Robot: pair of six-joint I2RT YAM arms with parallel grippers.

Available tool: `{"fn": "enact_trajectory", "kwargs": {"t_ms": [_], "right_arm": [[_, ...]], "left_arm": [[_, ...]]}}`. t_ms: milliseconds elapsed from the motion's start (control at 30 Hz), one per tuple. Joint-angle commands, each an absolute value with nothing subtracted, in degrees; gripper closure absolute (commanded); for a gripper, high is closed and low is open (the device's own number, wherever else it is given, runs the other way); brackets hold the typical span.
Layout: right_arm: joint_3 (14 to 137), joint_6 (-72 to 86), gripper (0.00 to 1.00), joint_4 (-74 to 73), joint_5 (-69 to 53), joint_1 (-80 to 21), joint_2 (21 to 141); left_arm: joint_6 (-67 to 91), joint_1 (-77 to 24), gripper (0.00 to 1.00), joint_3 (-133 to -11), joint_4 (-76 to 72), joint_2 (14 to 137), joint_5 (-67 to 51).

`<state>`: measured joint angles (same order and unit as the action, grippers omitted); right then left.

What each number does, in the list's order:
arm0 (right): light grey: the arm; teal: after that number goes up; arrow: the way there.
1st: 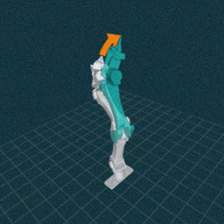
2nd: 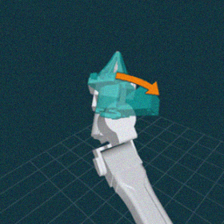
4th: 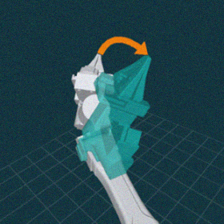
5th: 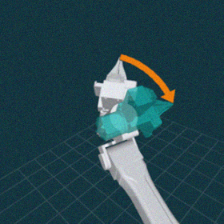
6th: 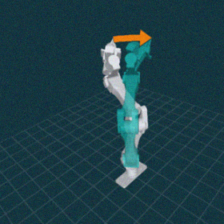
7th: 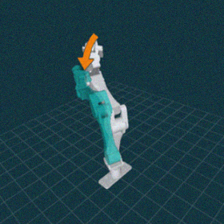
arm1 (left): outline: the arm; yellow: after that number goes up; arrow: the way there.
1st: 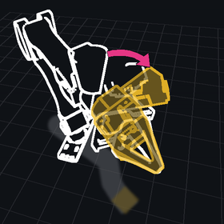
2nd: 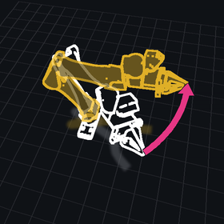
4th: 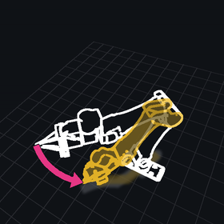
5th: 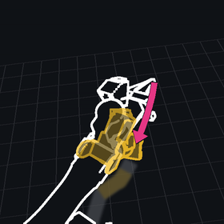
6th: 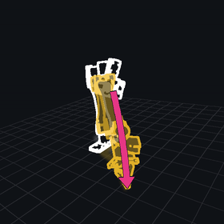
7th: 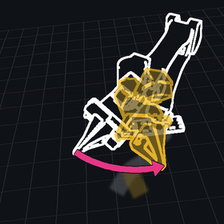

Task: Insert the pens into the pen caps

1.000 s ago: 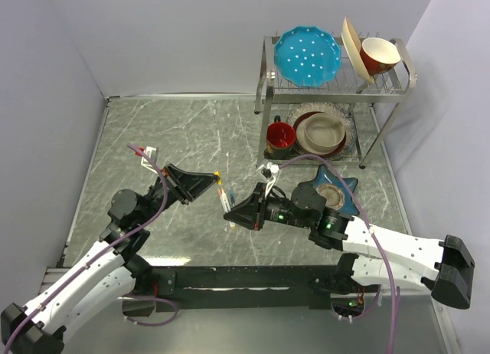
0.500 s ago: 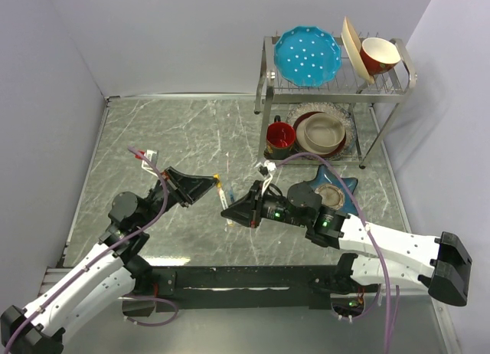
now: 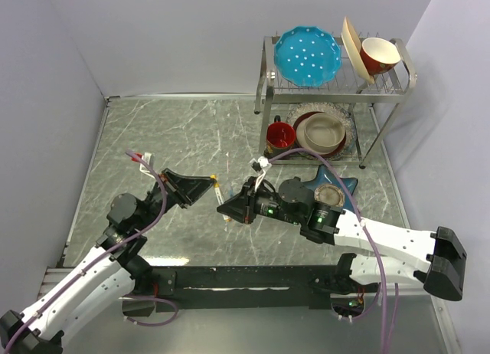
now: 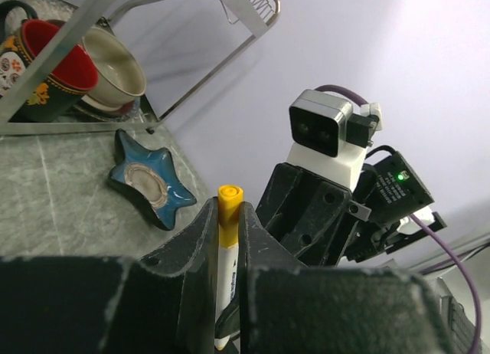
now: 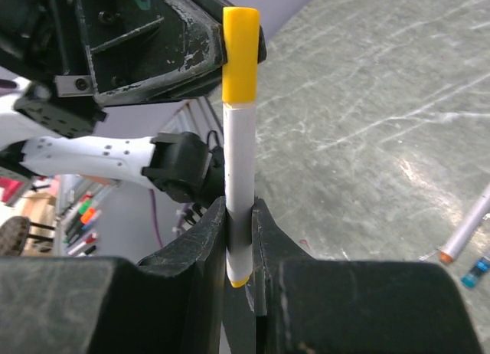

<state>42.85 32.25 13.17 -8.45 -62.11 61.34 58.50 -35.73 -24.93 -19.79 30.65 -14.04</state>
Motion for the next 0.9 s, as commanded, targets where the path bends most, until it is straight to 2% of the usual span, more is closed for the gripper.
{"fn": "enact_trajectory", "kwargs": {"t_ms": [0,33,67,167,267,367,533,867], "right_arm": [[47.7,28.9,1.0,14.8,-2.5,-61.7,61.4],[47.6,28.5,1.0,14.8,-3.5,-61.8,61.4],[47.2,28.0,1.0,14.8,-4.0,-61.7,61.3],[44.9,27.4,1.0,15.6,-6.1,-61.7,60.2],[42.1,27.6,1.0,17.2,-8.3,-61.7,58.5],[40.4,27.7,1.0,17.7,-10.8,-61.7,57.0],[38.8,28.1,1.0,18.2,-13.7,-61.7,54.1],[37.7,28.7,1.0,17.5,-15.0,-62.0,51.3]], "left_arm": [[54.9,-36.4,0.81,-25.7,-14.8,29.6,-15.6],[54.6,-36.4,0.71,-26.4,-13.0,29.9,-16.0],[54.3,-36.4,0.56,-27.0,-12.5,30.1,-16.4],[53.4,-36.4,0.37,-29.2,-11.1,29.8,-17.6],[51.9,-36.4,0.28,-30.8,-10.9,29.2,-18.5],[49.8,-36.4,0.23,-32.3,-10.5,28.9,-19.9],[47.6,-36.4,0.22,-34.5,-10.9,30.1,-21.7],[47.7,-36.4,0.34,-36.4,-16.5,34.5,-27.0]]}}
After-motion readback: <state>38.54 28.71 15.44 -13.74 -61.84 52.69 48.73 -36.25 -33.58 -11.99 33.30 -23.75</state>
